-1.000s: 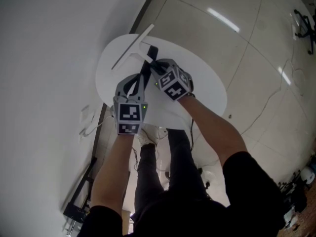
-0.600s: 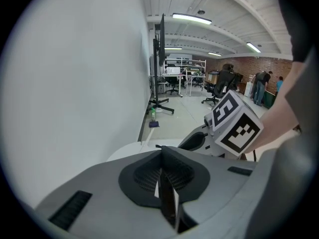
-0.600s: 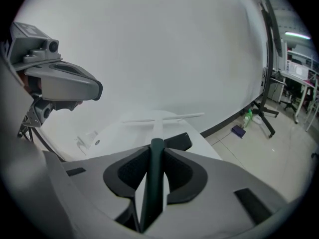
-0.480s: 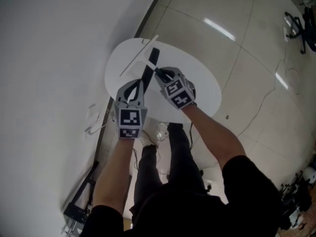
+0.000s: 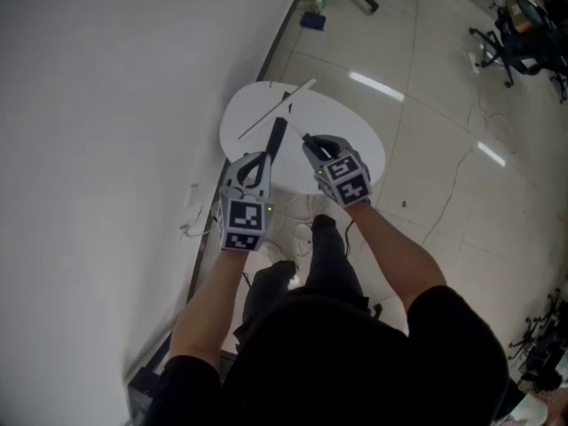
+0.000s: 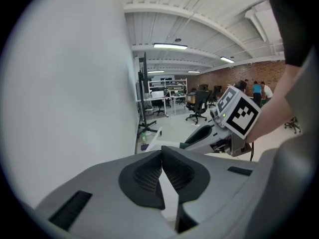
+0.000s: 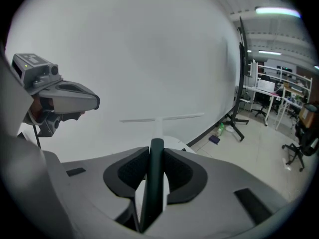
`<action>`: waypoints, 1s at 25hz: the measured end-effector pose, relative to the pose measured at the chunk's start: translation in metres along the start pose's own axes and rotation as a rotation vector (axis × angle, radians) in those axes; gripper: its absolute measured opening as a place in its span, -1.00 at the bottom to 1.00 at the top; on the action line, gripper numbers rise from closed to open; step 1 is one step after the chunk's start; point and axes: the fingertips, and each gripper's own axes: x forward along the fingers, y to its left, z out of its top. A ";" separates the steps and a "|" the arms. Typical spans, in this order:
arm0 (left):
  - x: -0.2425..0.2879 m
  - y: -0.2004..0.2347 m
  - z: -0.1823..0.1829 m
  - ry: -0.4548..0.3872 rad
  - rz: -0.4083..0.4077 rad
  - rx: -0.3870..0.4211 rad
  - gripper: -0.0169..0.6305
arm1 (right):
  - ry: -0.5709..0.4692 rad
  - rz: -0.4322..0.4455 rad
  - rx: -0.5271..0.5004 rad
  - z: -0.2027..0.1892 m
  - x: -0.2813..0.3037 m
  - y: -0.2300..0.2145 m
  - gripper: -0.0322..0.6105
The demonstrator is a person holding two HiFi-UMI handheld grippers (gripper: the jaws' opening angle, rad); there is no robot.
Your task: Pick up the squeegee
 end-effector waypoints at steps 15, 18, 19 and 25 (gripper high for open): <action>-0.162 -0.106 0.060 -0.113 -0.105 0.106 -0.93 | -0.157 -0.013 0.046 0.015 -0.210 0.103 -0.59; -0.163 -0.121 0.073 -0.134 -0.077 0.106 -0.93 | -0.179 0.006 0.039 0.013 -0.231 0.096 -0.59; -0.163 -0.125 0.076 -0.140 -0.064 0.102 -0.93 | -0.184 0.012 0.033 0.013 -0.237 0.093 -0.59; -0.162 -0.147 0.087 -0.148 -0.001 0.064 -0.93 | -0.203 0.045 -0.010 0.014 -0.270 0.079 -0.59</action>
